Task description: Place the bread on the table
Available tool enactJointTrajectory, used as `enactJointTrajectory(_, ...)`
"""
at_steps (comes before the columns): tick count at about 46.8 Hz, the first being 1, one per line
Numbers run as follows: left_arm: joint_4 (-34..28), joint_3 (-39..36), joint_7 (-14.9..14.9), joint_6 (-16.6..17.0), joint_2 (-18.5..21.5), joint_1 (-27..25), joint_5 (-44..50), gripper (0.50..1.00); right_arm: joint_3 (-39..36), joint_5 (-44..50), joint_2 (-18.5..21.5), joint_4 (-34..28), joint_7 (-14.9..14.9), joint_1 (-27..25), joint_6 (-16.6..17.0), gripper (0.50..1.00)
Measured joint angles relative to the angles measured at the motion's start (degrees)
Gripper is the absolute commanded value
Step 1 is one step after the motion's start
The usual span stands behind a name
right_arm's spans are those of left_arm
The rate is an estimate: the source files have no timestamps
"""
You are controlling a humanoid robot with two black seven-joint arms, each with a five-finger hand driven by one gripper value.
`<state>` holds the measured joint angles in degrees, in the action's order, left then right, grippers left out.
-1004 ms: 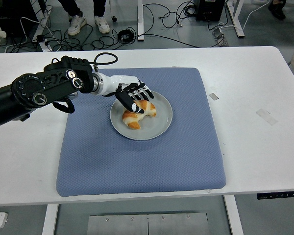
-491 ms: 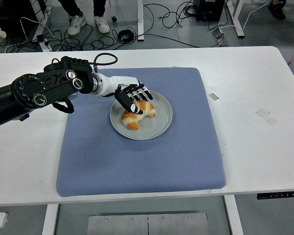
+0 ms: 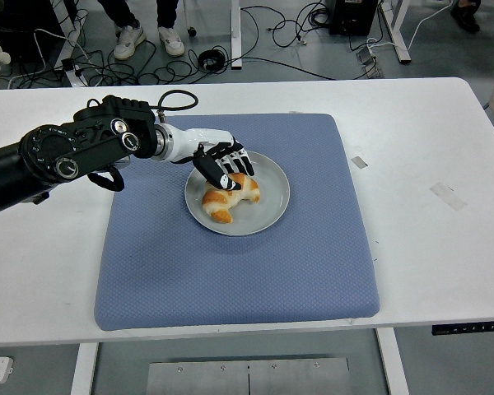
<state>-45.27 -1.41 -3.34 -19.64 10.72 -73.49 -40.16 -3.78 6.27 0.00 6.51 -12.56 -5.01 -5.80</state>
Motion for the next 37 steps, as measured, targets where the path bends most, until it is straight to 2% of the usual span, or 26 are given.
enactJointTrajectory(11,0.00,0.00,0.06,0.01,0.05,0.01,0.00,0.604,0.00,-0.02,0.00,-0.01,0.00,0.00,0.00,1.000)
enactJointTrajectory(37,0.01,0.67,0.07,-0.05,0.87,-0.76,0.60,0.604,0.00,-0.01,0.00,-0.01,0.04,0.00,0.00,1.000)
